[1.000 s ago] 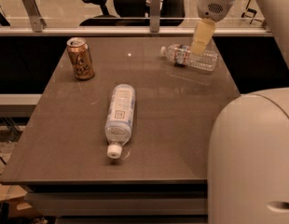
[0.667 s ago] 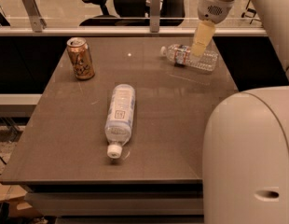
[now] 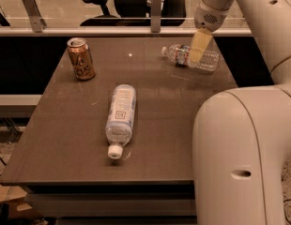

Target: Place water bottle upright

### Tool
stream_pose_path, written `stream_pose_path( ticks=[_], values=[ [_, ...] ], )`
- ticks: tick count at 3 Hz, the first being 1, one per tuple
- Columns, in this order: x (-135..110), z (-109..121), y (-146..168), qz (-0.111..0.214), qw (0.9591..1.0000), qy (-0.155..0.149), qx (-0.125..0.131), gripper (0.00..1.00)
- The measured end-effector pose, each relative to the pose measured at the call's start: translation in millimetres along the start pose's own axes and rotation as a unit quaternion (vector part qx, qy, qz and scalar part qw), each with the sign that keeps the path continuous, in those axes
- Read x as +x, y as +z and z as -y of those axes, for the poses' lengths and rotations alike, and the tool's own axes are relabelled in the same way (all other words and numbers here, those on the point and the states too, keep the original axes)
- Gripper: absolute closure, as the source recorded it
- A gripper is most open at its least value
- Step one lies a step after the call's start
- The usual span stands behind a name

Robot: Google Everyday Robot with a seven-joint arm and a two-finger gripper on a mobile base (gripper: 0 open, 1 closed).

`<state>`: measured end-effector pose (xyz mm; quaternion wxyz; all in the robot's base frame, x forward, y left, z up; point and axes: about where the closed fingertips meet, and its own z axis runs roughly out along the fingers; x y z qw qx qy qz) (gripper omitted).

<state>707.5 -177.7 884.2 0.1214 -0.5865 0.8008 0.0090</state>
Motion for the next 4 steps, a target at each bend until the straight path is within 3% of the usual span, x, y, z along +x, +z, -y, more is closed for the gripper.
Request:
stream_pose_path(
  ticks=[3, 4],
  values=[
    [-13, 12, 43, -0.009, 0.9996, -0.004, -0.025, 0.00],
    [0, 16, 46, -0.030, 0.9993, 0.013, -0.021, 0.18]
  ],
)
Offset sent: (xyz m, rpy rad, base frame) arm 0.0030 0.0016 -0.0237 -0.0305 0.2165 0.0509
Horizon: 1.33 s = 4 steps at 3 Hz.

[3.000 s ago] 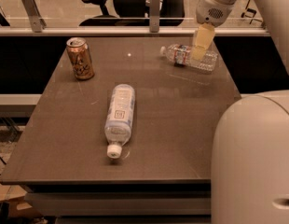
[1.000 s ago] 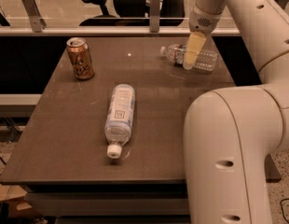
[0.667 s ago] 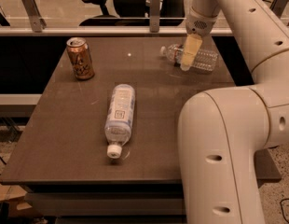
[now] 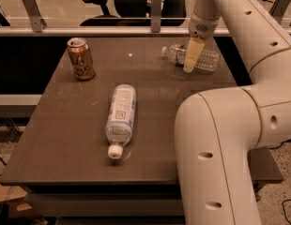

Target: Place water bottle upright

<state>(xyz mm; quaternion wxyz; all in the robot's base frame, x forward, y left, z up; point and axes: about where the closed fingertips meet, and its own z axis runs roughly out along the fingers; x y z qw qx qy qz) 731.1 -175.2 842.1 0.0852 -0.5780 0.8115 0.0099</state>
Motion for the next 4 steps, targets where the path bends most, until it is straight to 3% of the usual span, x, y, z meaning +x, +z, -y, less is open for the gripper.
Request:
stream_pose_path(
  ticks=[3, 4],
  values=[
    [21, 2, 16, -0.024, 0.9995, 0.018, -0.010, 0.88],
    [20, 2, 15, -0.033, 0.9993, 0.016, -0.010, 1.00]
  ],
)
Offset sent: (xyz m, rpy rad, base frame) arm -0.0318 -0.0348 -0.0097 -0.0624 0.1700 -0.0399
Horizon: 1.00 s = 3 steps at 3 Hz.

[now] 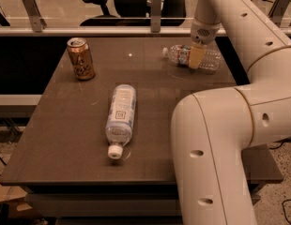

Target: Place water bottle upright

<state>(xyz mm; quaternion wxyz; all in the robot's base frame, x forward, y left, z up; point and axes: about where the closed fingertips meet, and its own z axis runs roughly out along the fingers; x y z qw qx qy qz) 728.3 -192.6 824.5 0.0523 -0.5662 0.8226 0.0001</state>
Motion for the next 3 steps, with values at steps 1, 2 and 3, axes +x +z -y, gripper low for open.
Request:
stream_pose_path(
  ticks=[1, 2, 3],
  values=[
    [-4, 2, -17, -0.013, 0.9998, -0.004, 0.018, 1.00],
    [-10, 0, -40, -0.018, 0.9991, -0.011, 0.038, 1.00],
    [-18, -4, -65, 0.004, 0.9982, -0.025, 0.054, 1.00]
  ],
)
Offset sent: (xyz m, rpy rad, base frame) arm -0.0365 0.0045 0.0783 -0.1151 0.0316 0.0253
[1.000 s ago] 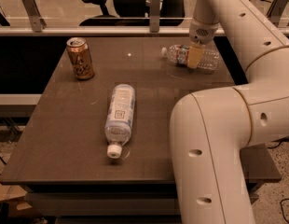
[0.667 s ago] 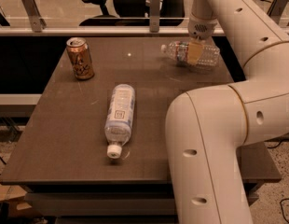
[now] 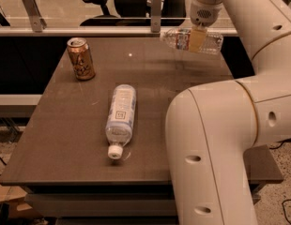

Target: Place water bottle upright

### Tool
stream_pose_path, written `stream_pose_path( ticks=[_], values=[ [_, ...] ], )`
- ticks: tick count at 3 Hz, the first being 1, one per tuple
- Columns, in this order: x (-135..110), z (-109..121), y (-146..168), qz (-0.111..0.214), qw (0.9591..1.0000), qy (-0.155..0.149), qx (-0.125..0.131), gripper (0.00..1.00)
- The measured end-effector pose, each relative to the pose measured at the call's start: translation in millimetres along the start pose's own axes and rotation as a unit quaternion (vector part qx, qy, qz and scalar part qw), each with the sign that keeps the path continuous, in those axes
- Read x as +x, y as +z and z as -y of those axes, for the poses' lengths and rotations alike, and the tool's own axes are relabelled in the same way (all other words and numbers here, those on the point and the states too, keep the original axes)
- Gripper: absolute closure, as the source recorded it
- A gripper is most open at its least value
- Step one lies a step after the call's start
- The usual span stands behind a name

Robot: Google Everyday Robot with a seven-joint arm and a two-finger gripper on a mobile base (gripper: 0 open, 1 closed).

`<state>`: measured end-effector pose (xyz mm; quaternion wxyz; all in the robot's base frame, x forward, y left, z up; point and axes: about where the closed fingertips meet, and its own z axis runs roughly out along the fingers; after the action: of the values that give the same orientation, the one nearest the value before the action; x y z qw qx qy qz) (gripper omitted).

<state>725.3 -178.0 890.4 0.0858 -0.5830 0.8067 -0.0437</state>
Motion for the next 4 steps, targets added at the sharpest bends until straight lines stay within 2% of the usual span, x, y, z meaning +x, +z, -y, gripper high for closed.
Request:
stream_pose_path(
  ticks=[1, 2, 3, 4],
  values=[
    [-11, -6, -31, 0.072, 0.9971, -0.022, 0.014, 1.00],
    [-24, -17, -60, 0.141, 0.9882, -0.053, 0.027, 1.00],
    [-36, -33, -85, 0.194, 0.9766, -0.086, 0.036, 1.00],
    [-41, -42, -99, 0.258, 0.9592, -0.107, 0.044, 1.00]
  ],
)
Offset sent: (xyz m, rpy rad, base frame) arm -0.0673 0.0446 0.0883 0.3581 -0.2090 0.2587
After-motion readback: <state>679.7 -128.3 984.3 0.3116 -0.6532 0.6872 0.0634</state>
